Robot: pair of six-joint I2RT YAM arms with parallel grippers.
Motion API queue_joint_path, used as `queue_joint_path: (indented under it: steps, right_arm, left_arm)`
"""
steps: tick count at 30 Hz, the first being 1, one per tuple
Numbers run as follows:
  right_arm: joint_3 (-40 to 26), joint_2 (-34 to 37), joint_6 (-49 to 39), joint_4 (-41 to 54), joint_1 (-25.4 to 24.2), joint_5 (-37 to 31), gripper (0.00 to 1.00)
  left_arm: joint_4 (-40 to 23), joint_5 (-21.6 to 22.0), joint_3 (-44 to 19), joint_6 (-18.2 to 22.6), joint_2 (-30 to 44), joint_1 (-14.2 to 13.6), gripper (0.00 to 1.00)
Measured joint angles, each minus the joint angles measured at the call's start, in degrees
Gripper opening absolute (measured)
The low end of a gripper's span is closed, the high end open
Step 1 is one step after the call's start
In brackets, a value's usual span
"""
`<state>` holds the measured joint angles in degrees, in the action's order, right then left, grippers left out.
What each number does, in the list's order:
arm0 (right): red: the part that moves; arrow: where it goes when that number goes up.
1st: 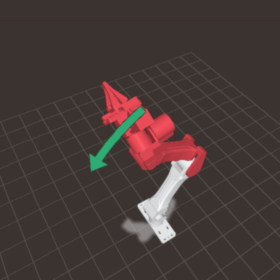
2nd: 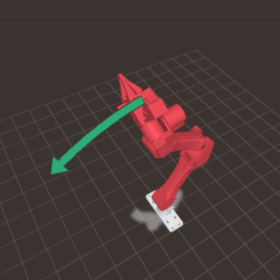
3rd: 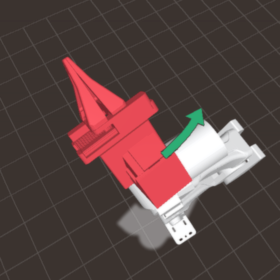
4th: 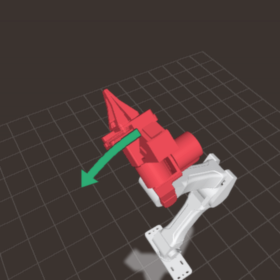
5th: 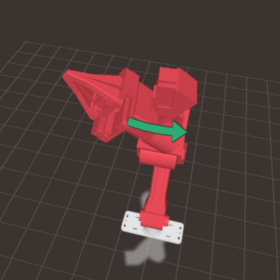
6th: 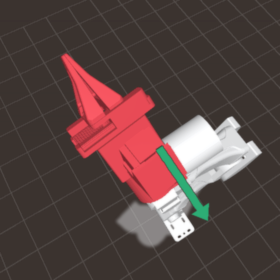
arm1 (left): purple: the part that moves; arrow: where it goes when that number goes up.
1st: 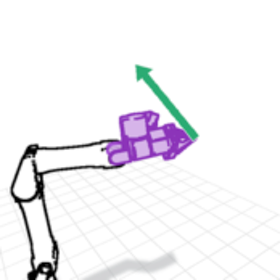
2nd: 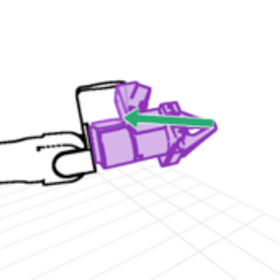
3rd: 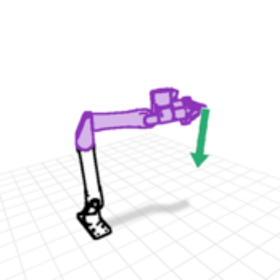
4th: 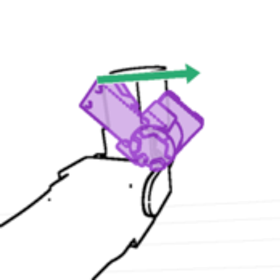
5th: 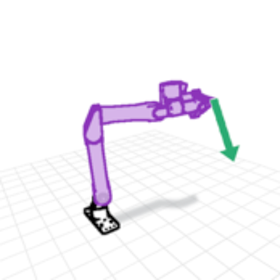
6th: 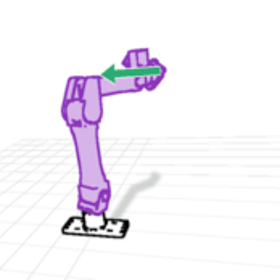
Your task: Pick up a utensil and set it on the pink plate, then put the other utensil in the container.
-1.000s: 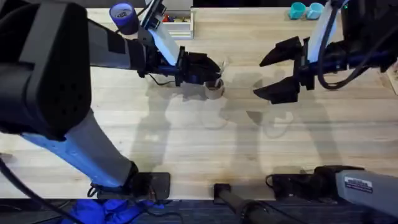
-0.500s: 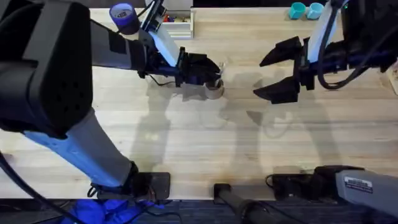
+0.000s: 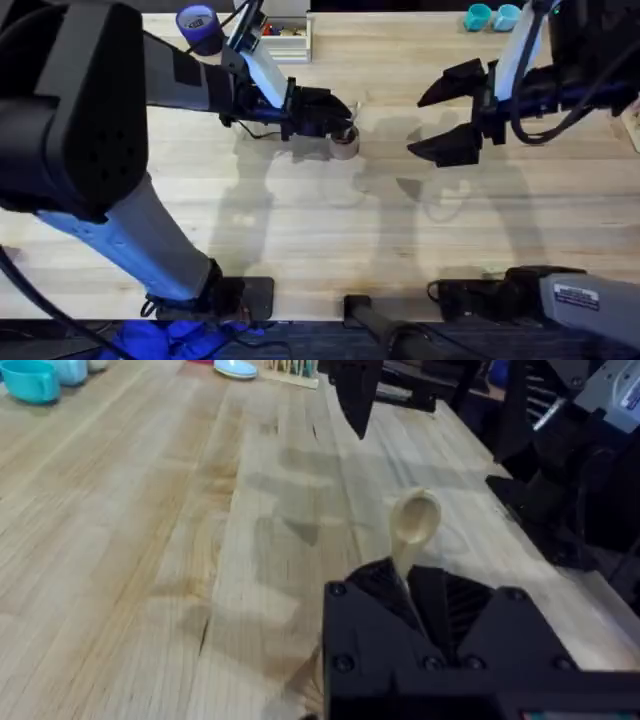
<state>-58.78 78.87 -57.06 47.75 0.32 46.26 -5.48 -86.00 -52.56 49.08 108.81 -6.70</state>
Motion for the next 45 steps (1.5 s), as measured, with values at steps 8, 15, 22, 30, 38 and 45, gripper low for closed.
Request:
queue_joint_path:
  steps: [8, 15, 22, 30, 38, 45]
  right_arm:
    - [0.0, 0.0, 0.0, 0.0, 0.0, 0.0, 0.996]
    - [0.0, 0.0, 0.0, 0.0, 0.0, 0.0, 0.996]
    - [0.0, 0.0, 0.0, 0.0, 0.0, 0.0, 0.996]
    - [0.0, 0.0, 0.0, 0.0, 0.0, 0.0, 0.997]
    - [0.0, 0.0, 0.0, 0.0, 0.0, 0.0, 0.997]
    - [0.0, 0.0, 0.0, 0.0, 0.0, 0.0, 0.997]
  left_arm:
    - [-1.0, 1.8, 0.0, 0.1, 0.0, 0.0, 0.042]
    - [-1.6, 3.6, 0.0, 0.1, 0.0, 0.0, 0.042]
    - [-1.9, 5.1, 0.0, 0.2, 0.0, 0.0, 0.041]
    - [-2.5, 6.6, 0.0, 0.2, 0.0, 0.0, 0.041]
    - [-2.7, 7.7, 0.0, 0.2, 0.0, 0.0, 0.042]
    - [-2.7, 7.8, 0.0, 0.2, 0.0, 0.0, 0.115]
